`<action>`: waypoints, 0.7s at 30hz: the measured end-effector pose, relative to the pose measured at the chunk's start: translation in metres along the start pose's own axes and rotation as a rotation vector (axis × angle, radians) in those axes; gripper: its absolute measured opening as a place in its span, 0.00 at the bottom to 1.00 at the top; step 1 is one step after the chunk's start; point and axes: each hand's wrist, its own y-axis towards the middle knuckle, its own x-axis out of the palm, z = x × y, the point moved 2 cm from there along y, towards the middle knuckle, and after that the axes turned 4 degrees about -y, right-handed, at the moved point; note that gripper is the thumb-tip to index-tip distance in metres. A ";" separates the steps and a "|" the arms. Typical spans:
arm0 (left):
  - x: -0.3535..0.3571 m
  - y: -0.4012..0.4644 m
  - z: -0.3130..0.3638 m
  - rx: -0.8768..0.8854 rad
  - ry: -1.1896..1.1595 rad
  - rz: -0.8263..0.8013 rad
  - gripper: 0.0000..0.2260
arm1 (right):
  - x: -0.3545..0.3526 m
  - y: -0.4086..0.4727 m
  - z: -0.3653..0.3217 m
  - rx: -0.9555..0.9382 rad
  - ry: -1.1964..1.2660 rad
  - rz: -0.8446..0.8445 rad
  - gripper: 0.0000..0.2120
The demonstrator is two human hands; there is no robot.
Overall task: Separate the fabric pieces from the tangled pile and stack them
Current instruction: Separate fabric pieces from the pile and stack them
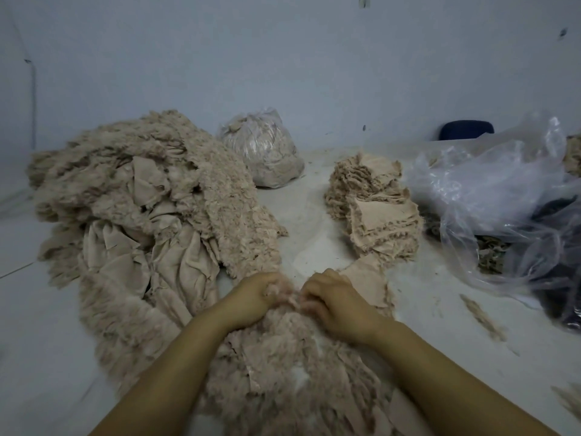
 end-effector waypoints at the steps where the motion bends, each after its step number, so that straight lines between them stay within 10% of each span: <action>1: -0.002 0.001 -0.004 -0.035 -0.040 0.065 0.04 | -0.006 -0.005 0.001 -0.016 0.077 -0.064 0.04; 6: -0.010 -0.005 -0.009 -0.070 -0.313 0.232 0.08 | -0.042 -0.024 0.010 0.075 0.071 -0.458 0.09; 13: -0.006 -0.010 0.000 0.014 -0.427 0.283 0.04 | -0.005 -0.009 -0.034 -0.113 0.254 -0.104 0.08; 18: -0.002 -0.022 -0.002 -0.064 -0.641 -0.081 0.23 | -0.012 0.002 -0.010 0.264 0.676 0.192 0.20; 21: 0.007 -0.017 0.005 -0.007 -0.529 0.117 0.10 | -0.002 0.000 -0.008 0.355 0.761 0.175 0.21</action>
